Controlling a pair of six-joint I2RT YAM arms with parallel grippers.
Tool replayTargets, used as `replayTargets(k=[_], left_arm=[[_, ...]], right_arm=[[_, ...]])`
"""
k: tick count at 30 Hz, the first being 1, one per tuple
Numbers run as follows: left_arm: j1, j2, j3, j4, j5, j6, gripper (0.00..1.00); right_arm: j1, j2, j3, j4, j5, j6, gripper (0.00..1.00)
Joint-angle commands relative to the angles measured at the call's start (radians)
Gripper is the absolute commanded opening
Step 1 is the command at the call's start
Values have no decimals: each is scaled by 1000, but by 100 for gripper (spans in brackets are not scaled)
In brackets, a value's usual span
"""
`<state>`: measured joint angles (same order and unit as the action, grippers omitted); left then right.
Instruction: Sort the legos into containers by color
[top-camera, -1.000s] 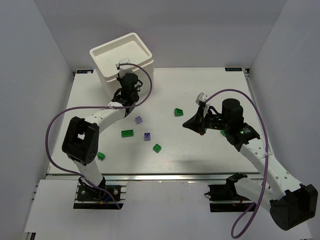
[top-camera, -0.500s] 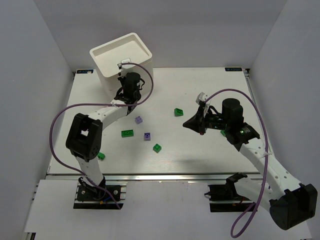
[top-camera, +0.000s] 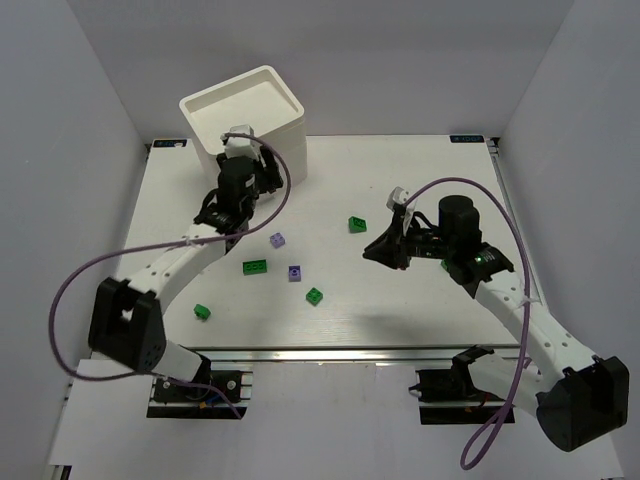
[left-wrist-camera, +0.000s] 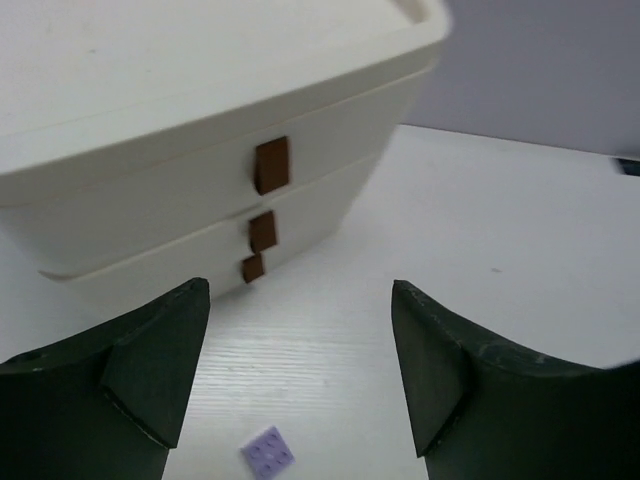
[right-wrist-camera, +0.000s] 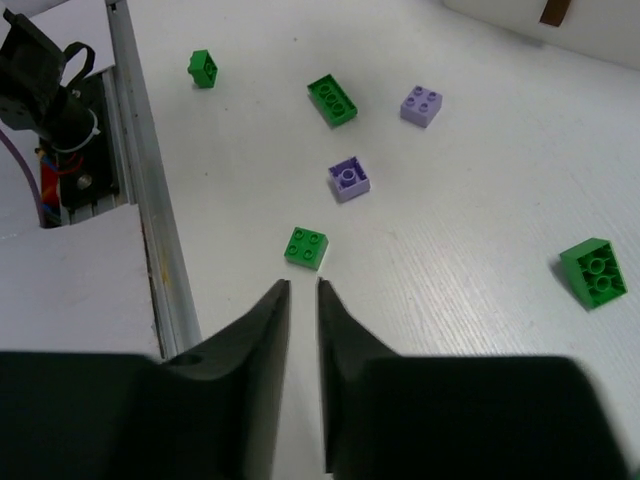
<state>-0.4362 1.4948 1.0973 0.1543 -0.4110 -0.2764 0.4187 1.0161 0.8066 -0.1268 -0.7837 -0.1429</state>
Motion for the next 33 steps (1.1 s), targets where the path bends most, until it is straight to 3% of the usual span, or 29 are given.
replayTargets(k=[1, 4, 6, 10, 14, 18, 20, 21, 25, 33], left_arm=[[-1, -177, -59, -77, 271, -10, 84], [-1, -341, -129, -143, 337, -32, 88], [-1, -483, -194, -223, 351, -47, 90], [-1, -718, -299, -378, 367, -55, 92], [-1, -893, -376, -524, 321, -31, 83], [-1, -996, -416, -624, 285, 11, 63], [-12, -1036, -430, -650, 276, 19, 62], [-21, -1048, -436, -653, 268, 17, 64], [-21, -1067, -439, -645, 267, 23, 88], [-21, -1134, -445, -680, 186, -9, 95]], right_arm=[[-3, 32, 5, -13, -45, -56, 29], [3, 52, 5, -23, -51, -89, 41], [8, 79, 12, -28, -55, -101, 55], [38, 174, 67, -34, -29, -98, 65], [104, 289, 164, -28, 81, -81, 68], [160, 441, 311, -19, 213, -38, 70], [187, 547, 403, -5, 274, 29, 74], [199, 584, 436, 16, 293, 54, 76], [232, 786, 589, 99, 385, 239, 80], [269, 1021, 854, 222, 495, 335, 81]])
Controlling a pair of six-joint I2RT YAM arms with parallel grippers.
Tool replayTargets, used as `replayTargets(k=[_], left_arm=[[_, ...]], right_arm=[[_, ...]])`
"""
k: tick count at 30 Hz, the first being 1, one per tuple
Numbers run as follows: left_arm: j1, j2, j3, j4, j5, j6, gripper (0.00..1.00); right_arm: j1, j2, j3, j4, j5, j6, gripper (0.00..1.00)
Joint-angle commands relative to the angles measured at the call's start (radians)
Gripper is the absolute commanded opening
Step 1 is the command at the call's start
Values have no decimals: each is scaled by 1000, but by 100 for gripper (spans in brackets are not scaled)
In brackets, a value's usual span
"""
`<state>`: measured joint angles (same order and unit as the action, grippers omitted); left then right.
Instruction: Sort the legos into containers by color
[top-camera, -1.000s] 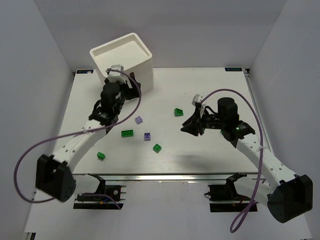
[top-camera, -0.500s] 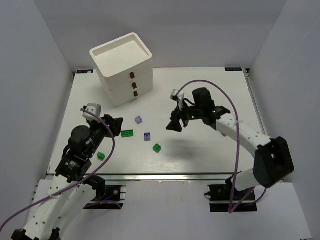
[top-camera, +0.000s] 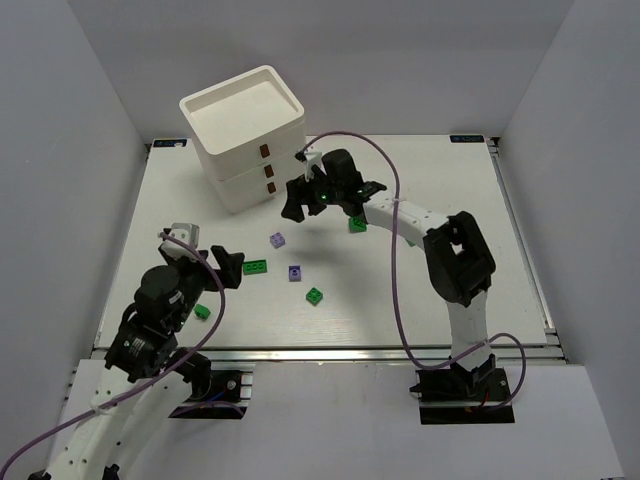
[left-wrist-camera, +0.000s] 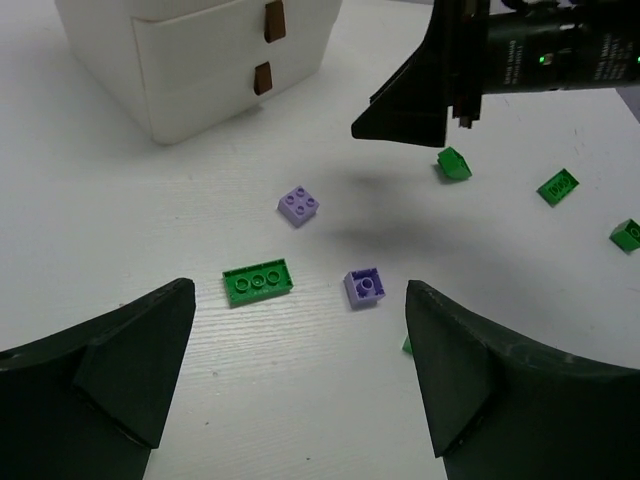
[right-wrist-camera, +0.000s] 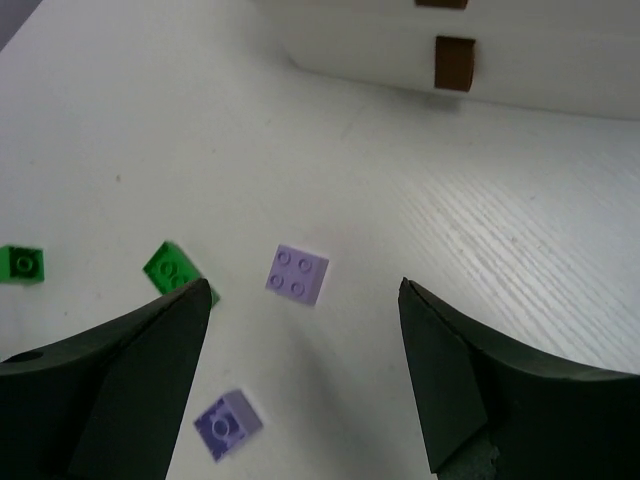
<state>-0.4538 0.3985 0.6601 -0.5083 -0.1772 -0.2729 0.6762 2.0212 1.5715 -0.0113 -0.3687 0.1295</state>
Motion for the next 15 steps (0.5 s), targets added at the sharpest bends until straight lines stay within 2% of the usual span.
replayTargets(k=[1, 4, 6, 15], left_arm=[[-3, -47, -10, -22, -62, -17, 95], [-3, -73, -13, -22, -76, -25, 96], [-3, -79, -13, -25, -82, -28, 96], [-3, -93, -11, -35, -116, -40, 97]], right_arm=[[13, 52, 111, 117, 115, 68, 81], [20, 122, 177, 131, 183, 111, 81], [25, 146, 170, 213, 212, 114, 81], [25, 269, 197, 445, 228, 96, 76]])
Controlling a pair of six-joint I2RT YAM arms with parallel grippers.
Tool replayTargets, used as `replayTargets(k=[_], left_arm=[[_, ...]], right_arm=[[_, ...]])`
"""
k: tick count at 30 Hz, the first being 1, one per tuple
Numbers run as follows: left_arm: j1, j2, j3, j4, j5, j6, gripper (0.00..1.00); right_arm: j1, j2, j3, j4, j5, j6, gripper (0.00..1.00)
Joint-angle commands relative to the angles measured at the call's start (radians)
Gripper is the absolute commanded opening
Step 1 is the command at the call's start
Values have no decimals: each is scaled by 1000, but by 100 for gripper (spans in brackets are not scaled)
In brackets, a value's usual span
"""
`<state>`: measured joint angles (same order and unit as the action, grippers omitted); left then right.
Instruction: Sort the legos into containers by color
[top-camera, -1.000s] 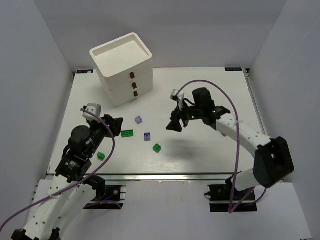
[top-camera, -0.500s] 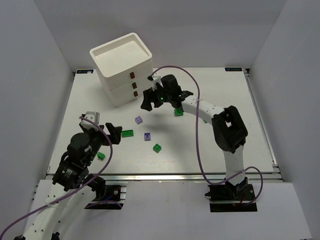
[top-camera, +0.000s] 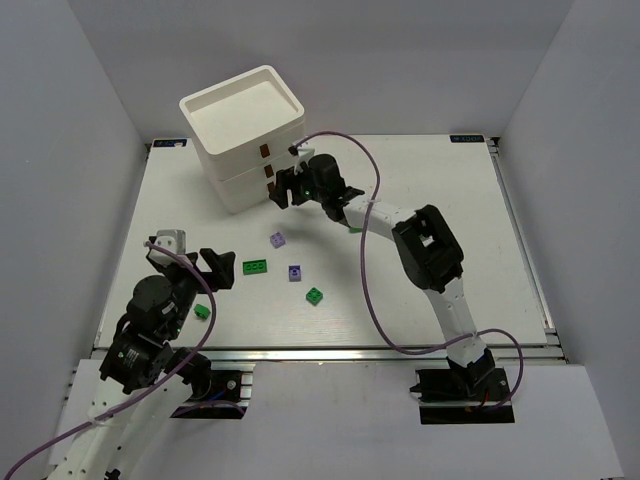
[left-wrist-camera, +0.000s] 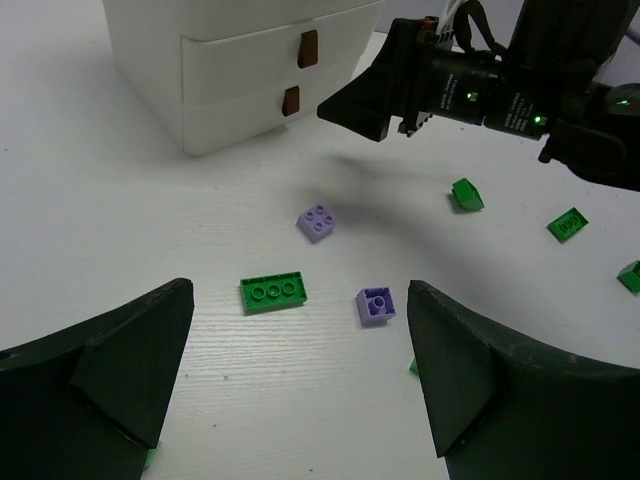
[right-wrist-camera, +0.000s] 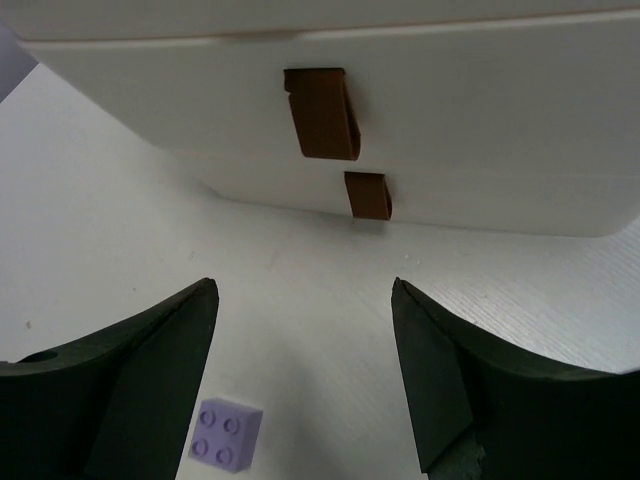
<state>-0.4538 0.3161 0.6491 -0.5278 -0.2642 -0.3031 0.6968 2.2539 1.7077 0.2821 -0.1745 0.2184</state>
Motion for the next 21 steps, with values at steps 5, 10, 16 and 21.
replayTargets(k=[5, 10, 16, 21], left_arm=[[-3, -14, 0, -15, -36, -14, 97], [-3, -14, 0, -17, -38, -14, 97], [-3, -22, -2, -15, -41, -14, 97], [-3, -22, 0, -15, -43, -16, 97]], right_arm=[[7, 102, 177, 164, 64, 25, 73], [9, 150, 236, 169, 99, 33, 68], [13, 191, 293, 170, 156, 44, 66], [26, 217, 317, 172, 199, 41, 65]])
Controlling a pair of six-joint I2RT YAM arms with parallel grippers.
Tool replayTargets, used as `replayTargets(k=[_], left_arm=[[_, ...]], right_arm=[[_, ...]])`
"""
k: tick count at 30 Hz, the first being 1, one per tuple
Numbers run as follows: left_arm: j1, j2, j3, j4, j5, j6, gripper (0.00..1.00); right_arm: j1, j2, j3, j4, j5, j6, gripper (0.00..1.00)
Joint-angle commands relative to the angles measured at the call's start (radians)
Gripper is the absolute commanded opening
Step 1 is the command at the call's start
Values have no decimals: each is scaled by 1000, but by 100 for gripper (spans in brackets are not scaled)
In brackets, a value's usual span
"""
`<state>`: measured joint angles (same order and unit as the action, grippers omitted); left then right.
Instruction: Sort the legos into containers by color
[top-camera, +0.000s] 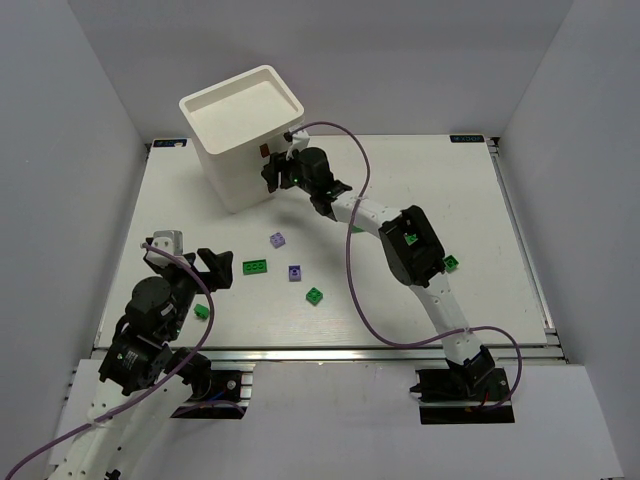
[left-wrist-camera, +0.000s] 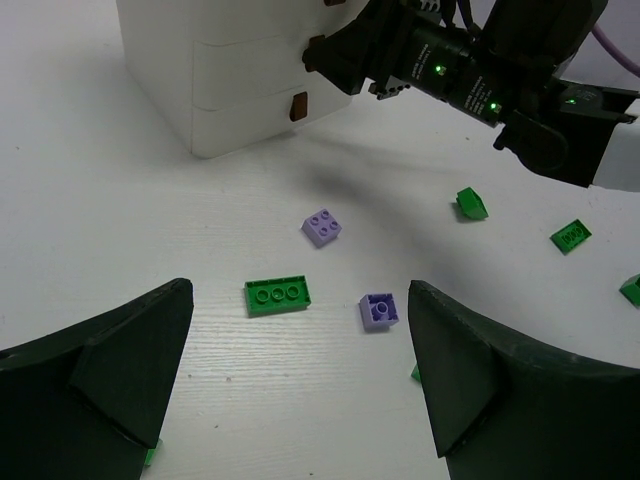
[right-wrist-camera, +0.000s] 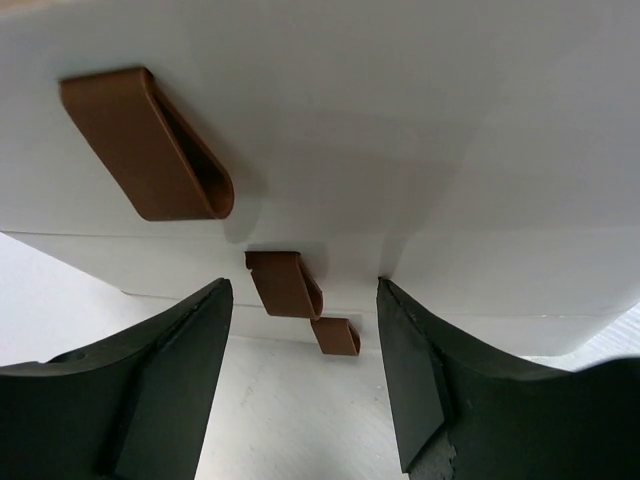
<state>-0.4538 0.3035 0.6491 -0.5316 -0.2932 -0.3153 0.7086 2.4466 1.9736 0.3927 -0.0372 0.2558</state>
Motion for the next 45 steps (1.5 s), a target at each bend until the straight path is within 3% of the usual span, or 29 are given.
replayTargets(k=[1, 7, 19, 23, 32, 41, 45], left_arm=[[-3, -9, 0, -13, -14, -4, 97], [-3, -14, 0, -11, -15, -5, 97], [-3, -12, -2, -13, -20, -8, 97], [-3, -12, -2, -13, -20, -8, 97], [-3, -20, 0, -13, -20, -8, 98], [-3, -17, -6, -7, -12, -10, 98], [-3, 3, -6, -4, 2, -8, 98]], right_arm=[[15, 28, 54, 60, 62, 2, 65], [15, 38, 56, 74, 62, -9, 61], [14, 37, 41, 120, 46, -55, 35], [12, 25, 28, 123, 5, -64, 22], [8, -41, -77, 140, -9, -85, 0], [8, -172, -294, 173, -38, -79, 0], [5, -247, -465, 212, -52, -75, 0]])
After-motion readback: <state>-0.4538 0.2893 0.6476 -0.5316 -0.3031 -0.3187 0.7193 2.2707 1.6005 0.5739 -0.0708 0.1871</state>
